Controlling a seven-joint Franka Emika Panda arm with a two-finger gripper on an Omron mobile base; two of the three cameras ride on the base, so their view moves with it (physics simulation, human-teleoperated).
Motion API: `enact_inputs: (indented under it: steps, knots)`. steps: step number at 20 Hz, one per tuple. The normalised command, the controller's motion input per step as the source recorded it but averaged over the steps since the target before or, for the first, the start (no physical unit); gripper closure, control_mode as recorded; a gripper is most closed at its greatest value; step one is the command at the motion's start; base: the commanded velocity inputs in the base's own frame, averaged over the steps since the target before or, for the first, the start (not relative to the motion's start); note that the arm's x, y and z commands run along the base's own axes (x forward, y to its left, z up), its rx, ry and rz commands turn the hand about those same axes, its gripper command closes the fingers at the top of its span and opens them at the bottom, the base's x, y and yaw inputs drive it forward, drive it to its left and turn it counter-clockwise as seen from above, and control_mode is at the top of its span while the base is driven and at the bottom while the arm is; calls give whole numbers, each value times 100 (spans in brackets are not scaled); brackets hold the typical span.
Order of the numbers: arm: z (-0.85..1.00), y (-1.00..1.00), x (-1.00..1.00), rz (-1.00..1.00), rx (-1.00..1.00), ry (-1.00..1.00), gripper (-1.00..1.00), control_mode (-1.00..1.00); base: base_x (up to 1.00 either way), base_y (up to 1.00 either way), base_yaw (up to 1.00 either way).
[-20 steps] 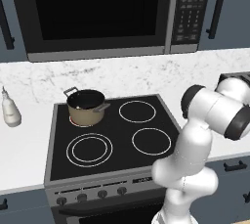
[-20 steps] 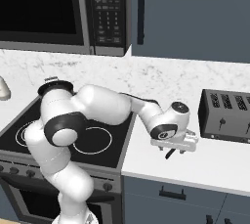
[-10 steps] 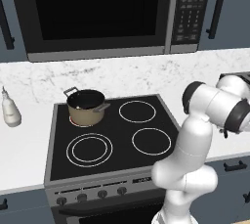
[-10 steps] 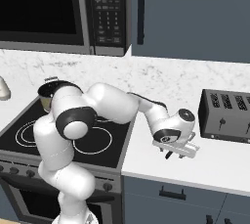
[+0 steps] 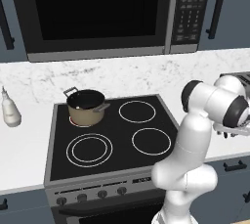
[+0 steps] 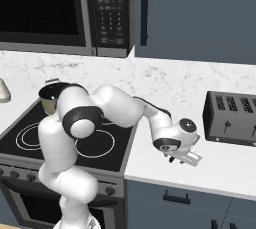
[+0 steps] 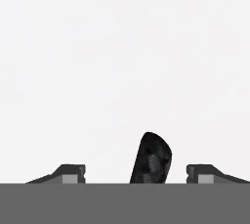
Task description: Put the avocado and mushroom in the pot. Retrieve the spatula and lightly stir the vegetables in the pot.
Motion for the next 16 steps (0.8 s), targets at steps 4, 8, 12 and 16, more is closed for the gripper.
enact_inputs:
  steps: [4,8,12,16]
  knots:
    - [-39,7,29,-24,-1,12,100,-100,0,0,0]
    - [-36,6,7,-20,-3,13,100,-100,0,0,0]
    - [-6,3,-1,-12,-5,4,100,-100,0,0,0]
    - [61,20,-31,-1,-6,-9,100,-100,0,0,0]
